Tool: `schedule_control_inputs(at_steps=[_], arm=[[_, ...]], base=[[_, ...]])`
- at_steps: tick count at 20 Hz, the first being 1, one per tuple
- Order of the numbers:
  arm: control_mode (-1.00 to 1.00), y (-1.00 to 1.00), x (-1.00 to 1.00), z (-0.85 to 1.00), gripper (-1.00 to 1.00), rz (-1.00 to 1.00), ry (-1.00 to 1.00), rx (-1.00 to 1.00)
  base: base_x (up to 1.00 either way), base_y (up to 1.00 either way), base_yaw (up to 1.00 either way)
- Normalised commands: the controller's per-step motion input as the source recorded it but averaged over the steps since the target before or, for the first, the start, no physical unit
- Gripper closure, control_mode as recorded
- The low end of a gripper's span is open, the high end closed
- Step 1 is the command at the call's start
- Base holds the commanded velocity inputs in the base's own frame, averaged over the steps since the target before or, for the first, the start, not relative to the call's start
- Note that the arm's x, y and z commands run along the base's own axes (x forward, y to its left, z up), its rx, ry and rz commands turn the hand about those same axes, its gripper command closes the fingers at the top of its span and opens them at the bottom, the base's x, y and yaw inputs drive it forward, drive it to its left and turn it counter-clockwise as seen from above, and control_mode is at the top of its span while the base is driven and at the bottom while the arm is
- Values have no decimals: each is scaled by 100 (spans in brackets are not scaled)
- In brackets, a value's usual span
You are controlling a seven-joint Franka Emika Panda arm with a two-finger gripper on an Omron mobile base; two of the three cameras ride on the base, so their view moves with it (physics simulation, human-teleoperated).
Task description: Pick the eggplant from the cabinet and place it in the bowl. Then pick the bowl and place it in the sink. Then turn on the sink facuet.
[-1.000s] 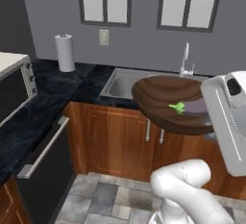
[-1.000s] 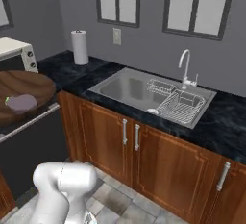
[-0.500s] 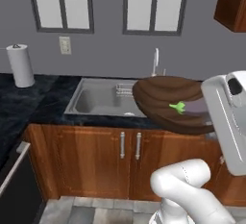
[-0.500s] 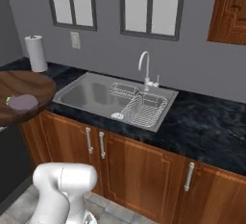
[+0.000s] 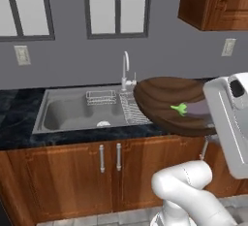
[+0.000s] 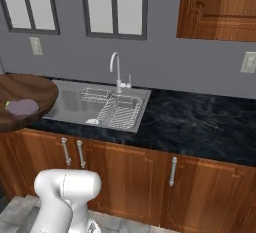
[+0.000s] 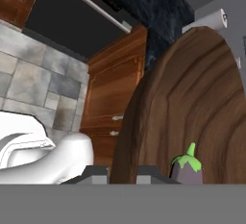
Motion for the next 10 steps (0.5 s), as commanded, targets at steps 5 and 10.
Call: schedule_control_inputs(at_steps=[5,10], arm=[[100,0,0,0,100,0,0,0],[100,0,0,0,100,0,0,0]], base=[[64,0,-16],[49,3,-4]])
